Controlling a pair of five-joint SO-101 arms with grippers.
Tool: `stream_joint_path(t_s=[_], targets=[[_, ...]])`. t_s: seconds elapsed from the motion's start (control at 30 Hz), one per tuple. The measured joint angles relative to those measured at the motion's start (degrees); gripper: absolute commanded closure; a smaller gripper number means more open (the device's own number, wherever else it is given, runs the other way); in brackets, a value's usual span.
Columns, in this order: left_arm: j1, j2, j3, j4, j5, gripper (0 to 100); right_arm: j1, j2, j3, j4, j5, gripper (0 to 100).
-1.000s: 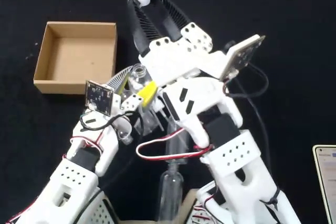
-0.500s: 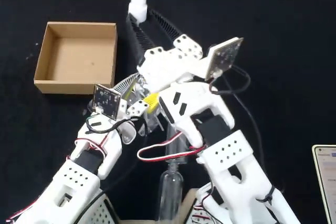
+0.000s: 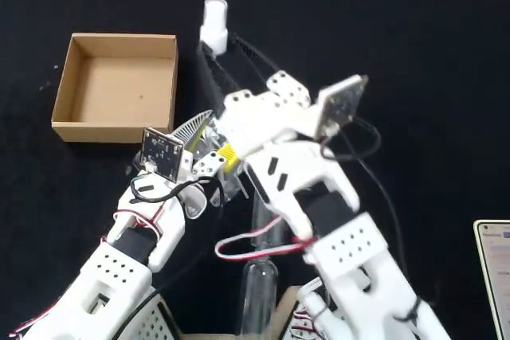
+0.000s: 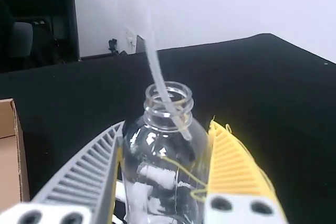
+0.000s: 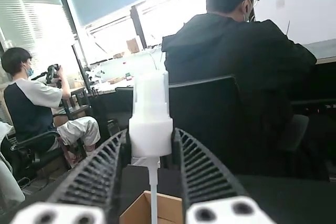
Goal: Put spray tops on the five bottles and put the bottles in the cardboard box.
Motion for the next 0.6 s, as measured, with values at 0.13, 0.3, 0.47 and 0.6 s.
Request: stream_joint_path(t_s=[0.13,0.3,0.47,0.6], targets=[[0.35,-0.09,0.79,0.0,0.0,87,0.26,-8.7,5.8,0.0,3.78,98.4],[0.53,-0.09,0.7,0.0,0.0,87,0.26,-15.21,7.3,7.3,7.56,98.4],[0.62,-0.09,0.7,0.0,0.0,87,0.7,-15.74,3.08,22.68,8.09,98.4],[0.62,-0.09,0.79,0.0,0.0,87,0.7,-15.82,-1.14,32.09,8.09,98.4]])
